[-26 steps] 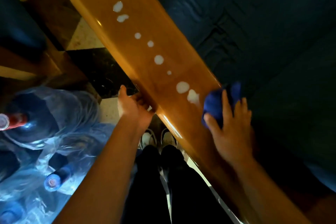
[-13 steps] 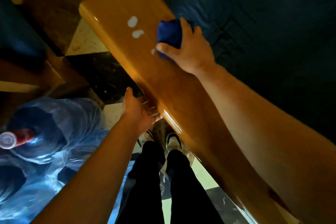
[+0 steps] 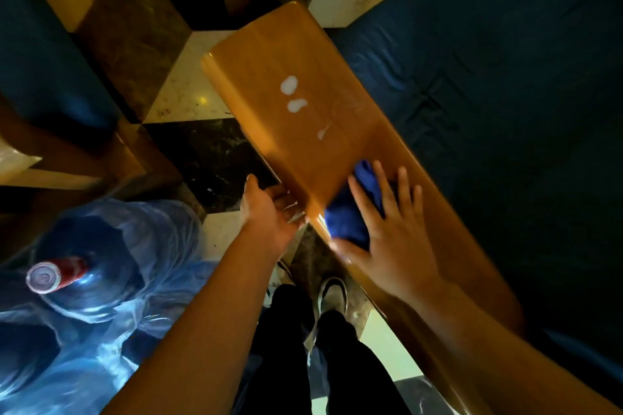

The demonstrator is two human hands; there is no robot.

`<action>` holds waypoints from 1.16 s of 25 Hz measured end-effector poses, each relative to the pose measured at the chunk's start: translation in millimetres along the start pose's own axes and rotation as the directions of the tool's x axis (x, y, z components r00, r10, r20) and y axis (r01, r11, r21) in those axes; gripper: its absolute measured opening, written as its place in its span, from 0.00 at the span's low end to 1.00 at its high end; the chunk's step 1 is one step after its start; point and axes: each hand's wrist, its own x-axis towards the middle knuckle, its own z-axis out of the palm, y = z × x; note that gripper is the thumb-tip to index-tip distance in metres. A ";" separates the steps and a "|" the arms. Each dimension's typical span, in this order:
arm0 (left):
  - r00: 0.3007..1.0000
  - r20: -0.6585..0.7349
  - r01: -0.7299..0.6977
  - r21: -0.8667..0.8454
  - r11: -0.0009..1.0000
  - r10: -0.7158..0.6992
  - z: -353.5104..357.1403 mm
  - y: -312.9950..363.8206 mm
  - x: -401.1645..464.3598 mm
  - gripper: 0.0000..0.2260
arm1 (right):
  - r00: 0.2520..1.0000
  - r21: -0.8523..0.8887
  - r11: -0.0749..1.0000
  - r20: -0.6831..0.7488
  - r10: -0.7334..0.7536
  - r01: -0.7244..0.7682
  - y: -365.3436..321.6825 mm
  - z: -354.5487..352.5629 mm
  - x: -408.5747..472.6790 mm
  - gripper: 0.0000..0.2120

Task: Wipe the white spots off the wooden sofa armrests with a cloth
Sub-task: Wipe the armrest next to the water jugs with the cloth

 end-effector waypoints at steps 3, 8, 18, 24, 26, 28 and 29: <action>1.000 0.018 -0.024 0.027 0.999 0.023 -9.6 5.9 6.2 0.34 | 0.991 0.036 0.994 -0.087 0.103 -0.100 -23.4 -20.9 93.7 0.48; 0.993 0.046 -0.116 0.058 0.992 0.113 -9.7 -11.1 -1.3 0.32 | 0.969 0.047 0.998 -0.241 0.058 -0.048 -40.4 17.1 35.6 0.39; 0.993 -0.117 0.024 0.104 0.994 -0.011 -8.6 -109.2 -32.1 0.31 | 0.938 -0.005 0.938 -0.020 0.347 -0.347 45.2 69.2 -248.0 0.40; 0.993 -0.083 -0.075 0.054 0.996 0.080 -1.9 -41.0 -12.1 0.31 | 0.990 0.047 0.999 -0.140 0.001 0.006 -34.2 21.4 -8.4 0.51; 0.994 -0.053 -0.095 0.063 0.994 0.098 -1.0 -1.4 -2.8 0.32 | 0.994 0.063 0.998 -0.111 -0.018 0.025 -64.8 -5.0 89.3 0.49; 0.991 -0.021 -0.131 0.065 0.989 0.132 3.3 31.6 6.5 0.34 | 0.998 0.075 0.997 -0.065 0.024 -0.019 -80.8 -26.9 161.9 0.48; 0.990 -0.015 -0.142 0.060 0.988 0.143 5.8 49.2 11.9 0.34 | 0.998 0.063 0.998 -0.054 0.026 -0.023 -84.7 -33.8 183.1 0.48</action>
